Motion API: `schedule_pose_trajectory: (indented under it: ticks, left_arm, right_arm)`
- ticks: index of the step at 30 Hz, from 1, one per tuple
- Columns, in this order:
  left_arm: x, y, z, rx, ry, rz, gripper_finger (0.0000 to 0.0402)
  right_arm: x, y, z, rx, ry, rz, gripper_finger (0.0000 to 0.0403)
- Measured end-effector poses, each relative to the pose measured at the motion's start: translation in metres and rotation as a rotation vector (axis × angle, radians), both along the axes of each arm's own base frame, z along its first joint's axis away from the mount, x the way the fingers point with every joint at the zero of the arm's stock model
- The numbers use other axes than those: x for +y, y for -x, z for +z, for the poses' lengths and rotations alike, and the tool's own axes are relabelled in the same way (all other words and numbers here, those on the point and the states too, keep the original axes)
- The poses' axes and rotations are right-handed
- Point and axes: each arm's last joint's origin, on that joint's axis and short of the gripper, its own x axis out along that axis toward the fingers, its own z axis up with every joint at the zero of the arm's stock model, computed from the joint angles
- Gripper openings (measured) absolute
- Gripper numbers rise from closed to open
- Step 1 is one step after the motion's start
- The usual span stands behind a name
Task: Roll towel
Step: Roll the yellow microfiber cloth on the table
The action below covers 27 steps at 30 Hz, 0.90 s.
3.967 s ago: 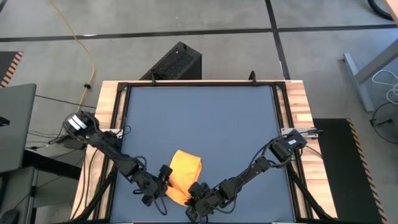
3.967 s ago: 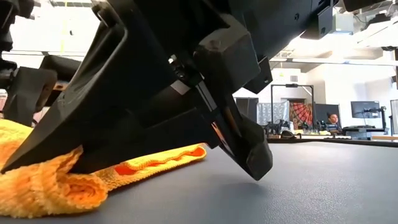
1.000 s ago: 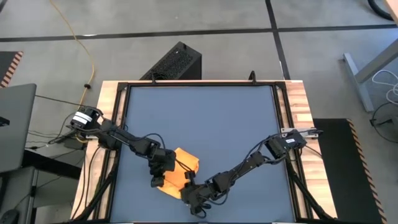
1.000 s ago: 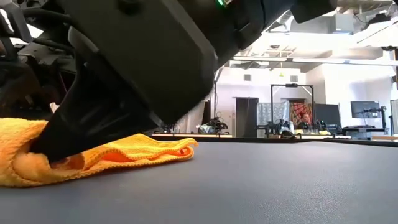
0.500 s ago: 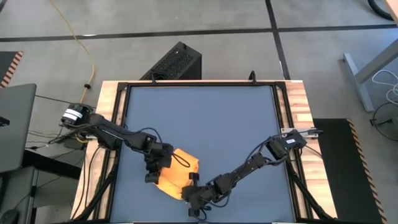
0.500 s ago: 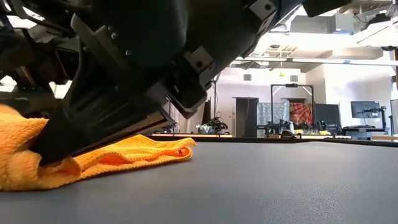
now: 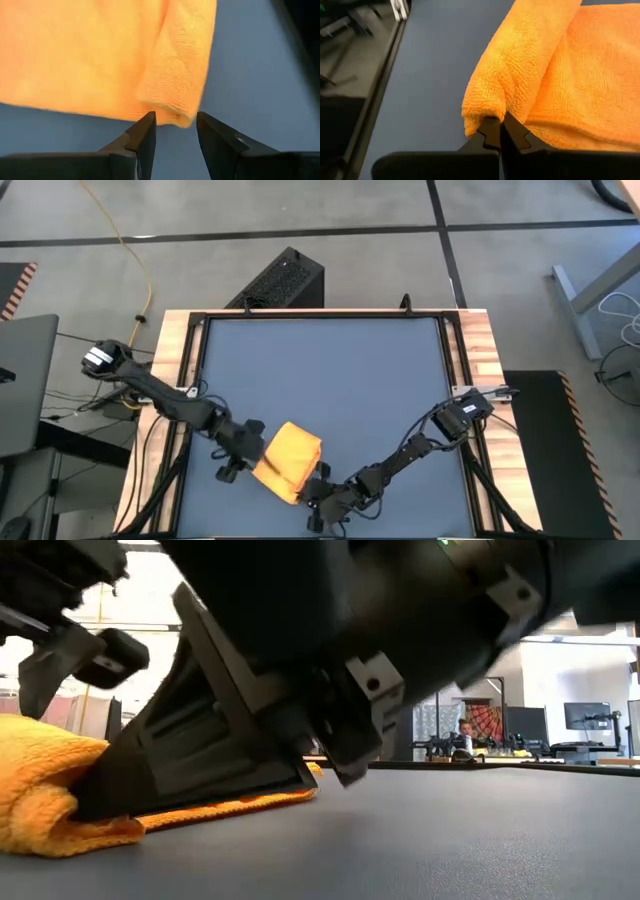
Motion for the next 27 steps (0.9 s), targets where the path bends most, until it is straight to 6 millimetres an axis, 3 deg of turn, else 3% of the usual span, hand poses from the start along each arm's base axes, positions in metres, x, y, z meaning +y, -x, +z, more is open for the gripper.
schedule_pose_trajectory:
  ticks: [8, 19, 27]
  left_arm:
    - [-0.028, 0.014, -0.002, -0.198, -0.308, -0.084, 0.0129]
    - [-0.061, 0.026, 0.009, -0.436, -0.342, -0.229, 0.0129]
    - [-0.075, 0.035, 0.011, -0.534, -0.397, -0.174, 0.0129]
  right_arm:
    - [-0.006, 0.007, -0.01, -0.077, -0.066, -0.016, 0.0014]
    - [-0.014, 0.002, -0.01, -0.075, -0.116, -0.049, 0.0014]
    - [-0.018, -0.001, -0.01, -0.075, -0.143, -0.064, 0.0014]
